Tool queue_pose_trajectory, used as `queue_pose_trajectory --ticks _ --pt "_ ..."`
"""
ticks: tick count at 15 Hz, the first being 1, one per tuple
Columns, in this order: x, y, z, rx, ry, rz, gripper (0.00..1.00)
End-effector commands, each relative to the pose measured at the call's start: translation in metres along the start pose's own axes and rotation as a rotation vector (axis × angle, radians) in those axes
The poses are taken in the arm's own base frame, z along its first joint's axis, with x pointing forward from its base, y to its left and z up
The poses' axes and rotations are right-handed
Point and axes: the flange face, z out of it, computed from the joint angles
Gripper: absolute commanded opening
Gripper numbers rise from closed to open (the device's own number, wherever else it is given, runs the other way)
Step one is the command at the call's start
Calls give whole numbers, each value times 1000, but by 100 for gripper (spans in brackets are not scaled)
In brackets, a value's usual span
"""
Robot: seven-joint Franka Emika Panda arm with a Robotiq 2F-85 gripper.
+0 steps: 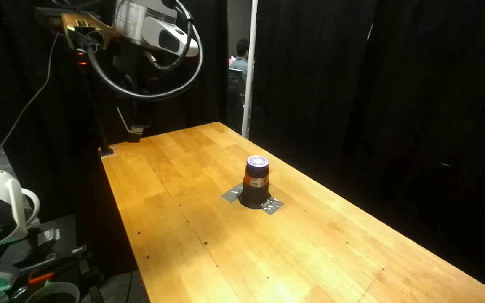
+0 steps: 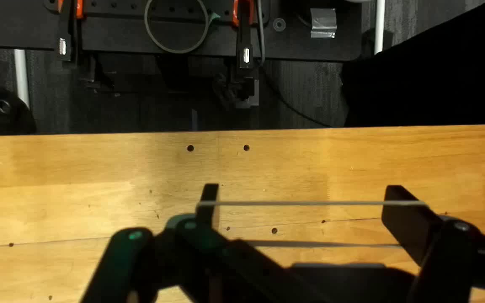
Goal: Put the rubber band on the jar.
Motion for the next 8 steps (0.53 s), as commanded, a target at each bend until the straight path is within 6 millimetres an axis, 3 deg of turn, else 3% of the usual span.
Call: queue_pose_trajectory --ticks 1,5,8 --pt "0 0 -2 0 3 -1 100" --pt "1 -1 -5 1 10 -2 100" --pt "23 13 -6 -17 14 -43 100"
